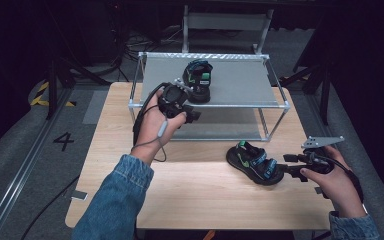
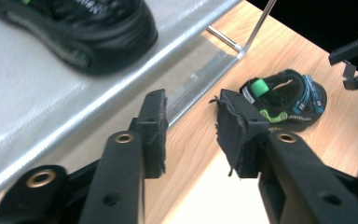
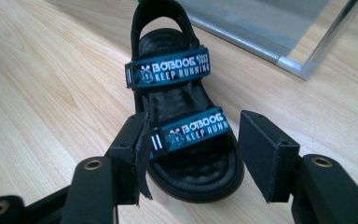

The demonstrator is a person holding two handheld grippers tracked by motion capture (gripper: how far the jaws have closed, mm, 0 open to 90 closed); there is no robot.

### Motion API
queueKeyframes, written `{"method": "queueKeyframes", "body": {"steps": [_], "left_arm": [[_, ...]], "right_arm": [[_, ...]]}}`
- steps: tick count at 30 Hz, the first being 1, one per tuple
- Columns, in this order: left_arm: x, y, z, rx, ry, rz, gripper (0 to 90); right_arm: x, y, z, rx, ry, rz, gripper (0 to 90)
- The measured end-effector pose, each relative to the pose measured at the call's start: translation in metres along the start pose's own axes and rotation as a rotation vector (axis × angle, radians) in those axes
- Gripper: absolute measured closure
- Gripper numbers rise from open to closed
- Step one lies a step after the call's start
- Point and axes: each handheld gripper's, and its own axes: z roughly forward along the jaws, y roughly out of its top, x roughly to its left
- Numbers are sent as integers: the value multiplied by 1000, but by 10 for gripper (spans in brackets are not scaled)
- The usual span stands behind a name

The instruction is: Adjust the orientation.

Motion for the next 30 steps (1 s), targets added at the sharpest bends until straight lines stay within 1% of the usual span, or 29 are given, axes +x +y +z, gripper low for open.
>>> {"method": "queueKeyframes", "body": {"steps": [1,2,5,7,9,11,12,14,17,19,20,21,22,23,24,25,27,28,29,30], "left_arm": [[0,-5,-2,-1,9,6,547],[0,-10,-3,-7,13,2,519],[2,-27,-6,-14,40,11,463],[5,-38,-7,-17,55,0,439],[6,-48,-7,-10,74,-12,425],[7,-58,-4,11,95,-10,406],[6,-63,-2,26,106,-12,377],[7,-71,1,35,116,0,359],[9,-83,4,48,110,-6,343],[11,-89,6,57,108,-9,337],[12,-92,7,61,120,-4,332],[12,-96,8,64,125,-9,332],[12,-96,8,64,125,-9,325],[13,-99,10,77,128,-10,325],[13,-103,13,96,122,-2,317],[14,-106,16,97,116,-2,312],[15,-112,20,108,101,-6,307],[17,-115,22,108,103,-3,304],[17,-118,23,109,100,-17,300],[19,-119,25,124,102,-18,299]], "right_arm": [[0,1,1,15,-2,-10,446],[0,1,3,30,-9,-14,446],[-2,2,5,57,-23,-22,446],[-2,4,6,62,-20,-22,445],[-1,8,7,67,-15,-28,444],[1,13,8,74,-16,-33,439],[2,16,8,82,-21,-37,436],[2,19,9,94,-26,-45,433],[4,26,11,114,-46,-51,431],[6,31,11,122,-49,-54,428],[7,34,11,119,-48,-54,427],[8,36,11,125,-48,-57,426],[8,36,11,125,-48,-57,426],[10,39,12,129,-52,-62,424],[11,41,13,137,-54,-65,423],[13,47,15,144,-54,-72,422],[14,49,15,143,-53,-75,422],[15,52,16,141,-47,-75,421],[16,55,16,140,-48,-85,421],[17,58,17,136,-44,-88,421]]}}
